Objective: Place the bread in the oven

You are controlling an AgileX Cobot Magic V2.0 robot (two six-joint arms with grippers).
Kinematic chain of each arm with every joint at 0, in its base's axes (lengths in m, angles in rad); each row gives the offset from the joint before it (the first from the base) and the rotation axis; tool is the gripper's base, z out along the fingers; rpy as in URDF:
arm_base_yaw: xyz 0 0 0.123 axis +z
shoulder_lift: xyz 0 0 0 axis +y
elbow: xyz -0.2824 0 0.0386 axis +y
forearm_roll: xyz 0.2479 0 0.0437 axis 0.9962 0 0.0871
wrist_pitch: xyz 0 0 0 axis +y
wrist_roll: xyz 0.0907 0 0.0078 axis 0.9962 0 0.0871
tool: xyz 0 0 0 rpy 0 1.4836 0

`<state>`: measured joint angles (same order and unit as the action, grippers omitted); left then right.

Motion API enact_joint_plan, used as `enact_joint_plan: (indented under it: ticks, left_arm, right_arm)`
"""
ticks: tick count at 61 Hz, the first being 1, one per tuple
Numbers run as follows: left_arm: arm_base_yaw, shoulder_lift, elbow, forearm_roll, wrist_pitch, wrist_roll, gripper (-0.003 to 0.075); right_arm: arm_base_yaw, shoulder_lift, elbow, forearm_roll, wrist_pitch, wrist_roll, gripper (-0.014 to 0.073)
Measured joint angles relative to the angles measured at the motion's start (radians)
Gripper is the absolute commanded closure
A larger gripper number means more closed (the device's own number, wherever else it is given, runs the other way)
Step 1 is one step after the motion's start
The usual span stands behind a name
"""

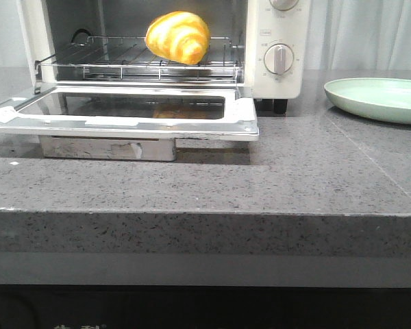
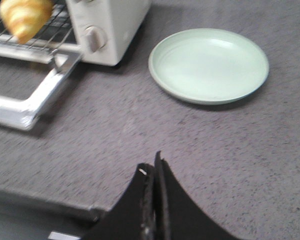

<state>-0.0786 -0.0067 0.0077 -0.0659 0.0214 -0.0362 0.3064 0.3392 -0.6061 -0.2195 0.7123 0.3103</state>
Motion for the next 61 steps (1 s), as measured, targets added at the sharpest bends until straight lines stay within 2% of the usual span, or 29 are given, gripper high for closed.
enact_joint_plan:
  ticks: [12, 26, 37, 61]
  left_arm:
    - [0.0, 0.0, 0.0, 0.0, -0.002, 0.0, 0.0738]
    - [0.0, 0.0, 0.0, 0.0, -0.002, 0.0, 0.0738]
    - [0.0, 0.0, 0.0, 0.0, -0.004, 0.0, 0.0738]
    - [0.0, 0.0, 0.0, 0.0, -0.007, 0.0, 0.0738]
  right_arm:
    - [-0.186, -0.238, 0.374, 0.035, -0.325, 0.0, 0.0662]
    - [-0.263, -0.346, 0.602, 0.095, -0.529, 0.0, 0.0662]
    - [-0.267, -0.349, 0.631, 0.105, -0.638, 0.0, 0.0662]
    - [-0.267, -0.349, 0.631, 0.117, -0.647, 0.0, 0.0662]
